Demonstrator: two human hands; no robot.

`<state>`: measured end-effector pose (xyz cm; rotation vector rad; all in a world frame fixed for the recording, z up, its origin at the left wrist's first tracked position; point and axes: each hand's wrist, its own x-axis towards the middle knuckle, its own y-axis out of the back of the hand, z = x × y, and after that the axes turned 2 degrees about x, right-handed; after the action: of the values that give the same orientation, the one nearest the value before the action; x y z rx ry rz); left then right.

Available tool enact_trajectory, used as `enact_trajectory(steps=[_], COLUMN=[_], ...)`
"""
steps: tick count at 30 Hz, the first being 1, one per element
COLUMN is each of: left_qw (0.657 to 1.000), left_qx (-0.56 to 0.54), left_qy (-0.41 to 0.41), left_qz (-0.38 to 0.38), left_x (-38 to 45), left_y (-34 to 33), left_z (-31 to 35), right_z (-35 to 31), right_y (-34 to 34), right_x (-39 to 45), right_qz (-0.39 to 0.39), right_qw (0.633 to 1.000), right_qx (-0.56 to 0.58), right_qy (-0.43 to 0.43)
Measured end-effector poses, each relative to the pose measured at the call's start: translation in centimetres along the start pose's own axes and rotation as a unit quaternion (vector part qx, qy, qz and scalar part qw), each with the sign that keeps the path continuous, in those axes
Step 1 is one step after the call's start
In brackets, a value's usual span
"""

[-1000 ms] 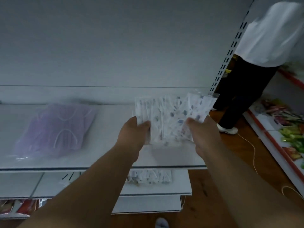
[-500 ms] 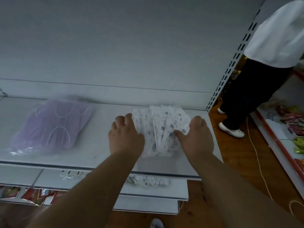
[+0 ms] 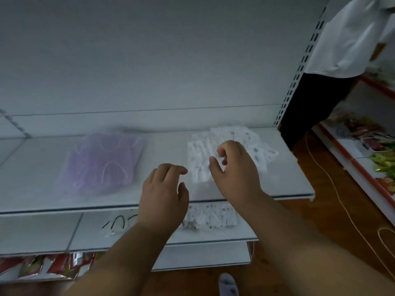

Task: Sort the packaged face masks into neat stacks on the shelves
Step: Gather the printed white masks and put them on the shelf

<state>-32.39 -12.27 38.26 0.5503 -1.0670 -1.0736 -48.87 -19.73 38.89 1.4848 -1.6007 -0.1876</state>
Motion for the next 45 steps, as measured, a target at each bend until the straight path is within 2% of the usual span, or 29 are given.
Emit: enact_trajectory(steps=[7,10,13,18,24,27,31,36,38,40,43,45], left_qw=[0.998,0.995,0.992,0.980,0.963,0.955,0.937,0.922,0.902,0.869,0.810,0.753], left_qx=[0.032,0.043,0.038,-0.003,-0.068,-0.077,-0.077,-0.075,-0.098,-0.152,-0.245,-0.315], left_qy=[0.058,0.091,0.108,0.158,0.221,0.244,0.282,0.296,0.335,0.398,0.480,0.543], left_qz=[-0.007,-0.023,-0.054,-0.121,-0.140,-0.148,-0.192,-0.239,-0.253,-0.250,-0.233,-0.197], left_x=[-10.2,-14.3,-17.5,-20.1,-20.8,-21.1,-22.3,-22.0,-21.5,-20.8,-19.6,-18.7], left_y=[7.1,8.5,8.0,1.8,-9.1,-14.6,-20.1,-24.2,-25.5,-26.5,-27.7,-28.3], left_z=[-9.4,-12.5,-15.1,-17.6,-19.5,-21.1,-22.6,-24.9,-25.9,-26.6,-27.8,-28.4], right_z=[-11.2,-14.5,-15.1,-9.7,-0.3,4.7,10.2,14.6,15.6,16.4,16.8,16.7], right_y=[-6.7,-9.3,-11.9,-16.4,-22.6,-26.5,-33.1,-41.5,-42.9,-43.1,-42.1,-41.2], right_x=[-7.2,-10.0,-13.0,-18.6,-21.7,-22.6,-22.6,-19.9,-19.6,-19.6,-19.8,-20.3], right_qz=[-0.045,-0.100,-0.164,-0.243,-0.255,-0.291,-0.370,-0.417,-0.424,-0.390,-0.336,-0.311], right_qw=[0.996,0.988,0.975,0.962,0.959,0.947,0.922,0.893,0.881,0.896,0.929,0.943], right_qx=[0.069,0.112,0.146,0.109,0.049,0.019,-0.048,-0.147,-0.198,-0.208,-0.150,-0.106], right_qy=[0.021,0.030,0.013,-0.051,-0.112,-0.133,-0.104,-0.077,-0.063,-0.040,-0.045,-0.055])
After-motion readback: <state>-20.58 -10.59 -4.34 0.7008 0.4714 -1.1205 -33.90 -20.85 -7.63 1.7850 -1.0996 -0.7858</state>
